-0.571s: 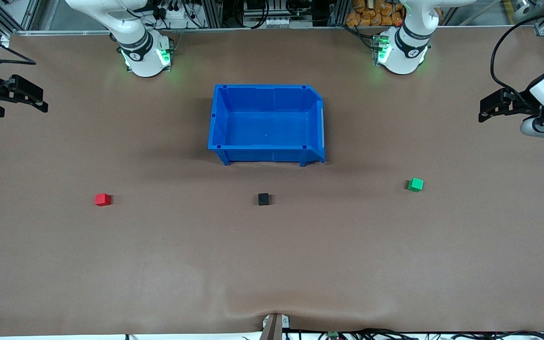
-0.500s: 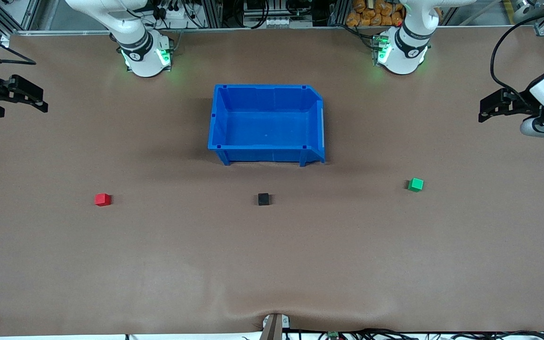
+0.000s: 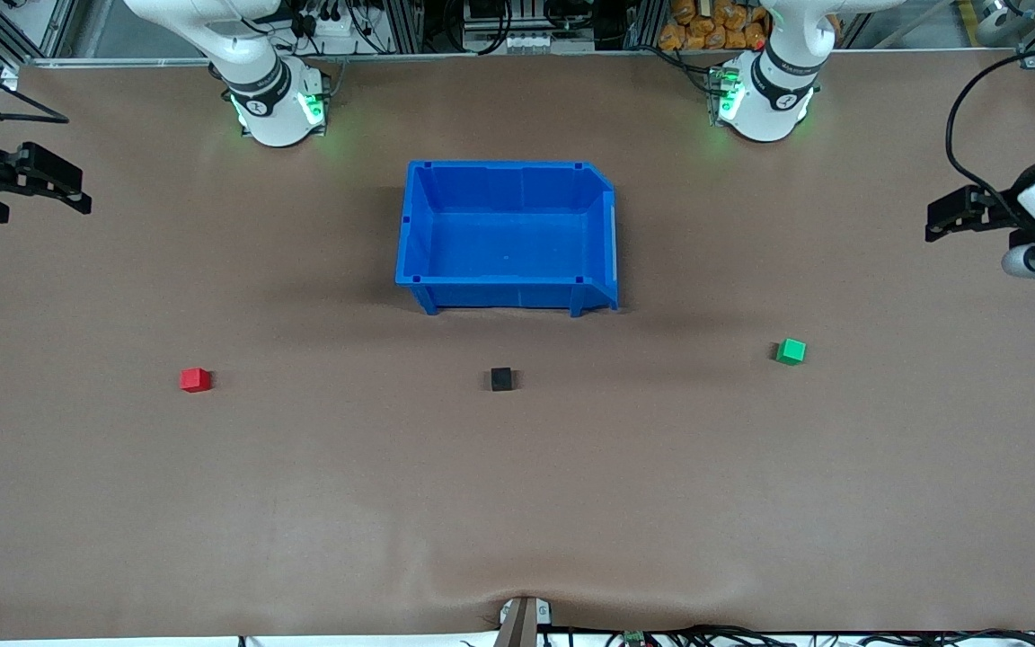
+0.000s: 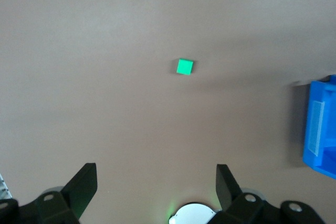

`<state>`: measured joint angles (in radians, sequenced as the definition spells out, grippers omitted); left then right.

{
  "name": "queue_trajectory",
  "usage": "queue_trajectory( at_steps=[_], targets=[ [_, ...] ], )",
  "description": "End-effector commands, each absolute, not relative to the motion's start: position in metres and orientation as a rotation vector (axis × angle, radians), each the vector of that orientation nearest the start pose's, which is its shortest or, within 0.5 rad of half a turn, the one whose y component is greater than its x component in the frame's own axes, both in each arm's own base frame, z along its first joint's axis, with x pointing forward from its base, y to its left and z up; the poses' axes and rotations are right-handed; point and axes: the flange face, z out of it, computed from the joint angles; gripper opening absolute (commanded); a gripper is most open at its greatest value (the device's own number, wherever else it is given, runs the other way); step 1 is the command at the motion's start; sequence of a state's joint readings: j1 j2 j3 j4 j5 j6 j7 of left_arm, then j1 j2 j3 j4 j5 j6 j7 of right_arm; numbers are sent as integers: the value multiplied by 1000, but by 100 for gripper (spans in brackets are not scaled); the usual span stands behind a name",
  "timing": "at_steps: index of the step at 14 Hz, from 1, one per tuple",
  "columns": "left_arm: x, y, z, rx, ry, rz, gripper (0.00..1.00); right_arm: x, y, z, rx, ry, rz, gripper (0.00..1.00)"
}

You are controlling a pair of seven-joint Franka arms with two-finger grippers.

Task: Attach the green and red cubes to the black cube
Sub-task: 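Start moving both grippers out from the rest pose toward the cubes, then lower the left gripper to the green cube while the right gripper reaches red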

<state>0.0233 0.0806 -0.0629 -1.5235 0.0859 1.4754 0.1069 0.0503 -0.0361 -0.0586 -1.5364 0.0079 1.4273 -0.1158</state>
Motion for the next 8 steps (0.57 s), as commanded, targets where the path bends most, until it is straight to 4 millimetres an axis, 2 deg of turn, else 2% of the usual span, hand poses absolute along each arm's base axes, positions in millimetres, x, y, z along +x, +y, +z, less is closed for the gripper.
queue_trajectory(
  at_steps=[1,3,4,5,6,8],
  targets=[
    [566,-12,560,-3036,204,356,100,529,-7,650,-3122,-169,119,100],
    [561,-13,516,-3027,212,466,100,529,-7,650,-3122,-169,119,100],
    [561,-16,490,-3028,223,457,100,529,-8,649,-3123,-166,119,100],
    [558,-19,463,-3034,235,413,100,531,-8,647,-3124,-166,119,100],
    [558,-20,440,-3050,238,360,100,540,-9,633,-3125,-163,160,100],
    [560,-22,407,-3087,234,256,100,548,-8,623,-3130,-163,188,100]
  ],
)
